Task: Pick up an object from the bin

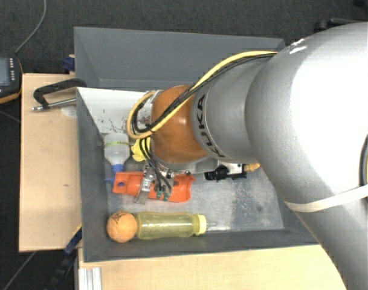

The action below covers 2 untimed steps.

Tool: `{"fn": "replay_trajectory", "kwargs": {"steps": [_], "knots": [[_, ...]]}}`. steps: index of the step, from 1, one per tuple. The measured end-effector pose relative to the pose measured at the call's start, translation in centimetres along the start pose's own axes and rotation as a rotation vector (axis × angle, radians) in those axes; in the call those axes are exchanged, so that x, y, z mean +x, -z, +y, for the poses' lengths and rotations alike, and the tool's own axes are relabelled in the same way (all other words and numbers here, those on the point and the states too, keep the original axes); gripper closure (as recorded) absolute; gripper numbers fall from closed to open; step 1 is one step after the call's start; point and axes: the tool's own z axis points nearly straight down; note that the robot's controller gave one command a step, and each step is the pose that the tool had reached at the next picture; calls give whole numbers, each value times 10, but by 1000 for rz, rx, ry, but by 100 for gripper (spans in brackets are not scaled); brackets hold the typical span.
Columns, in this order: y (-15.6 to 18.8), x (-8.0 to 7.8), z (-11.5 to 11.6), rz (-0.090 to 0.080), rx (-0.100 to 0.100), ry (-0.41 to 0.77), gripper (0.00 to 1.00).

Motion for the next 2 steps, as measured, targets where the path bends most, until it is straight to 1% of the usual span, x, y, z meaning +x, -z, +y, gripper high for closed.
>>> {"fn": "replay_trajectory", "kwargs": {"steps": [1,2], "knots": [[0,0,0,0,0,-1,100],[5,1,-1,4,3,0,100]]}}
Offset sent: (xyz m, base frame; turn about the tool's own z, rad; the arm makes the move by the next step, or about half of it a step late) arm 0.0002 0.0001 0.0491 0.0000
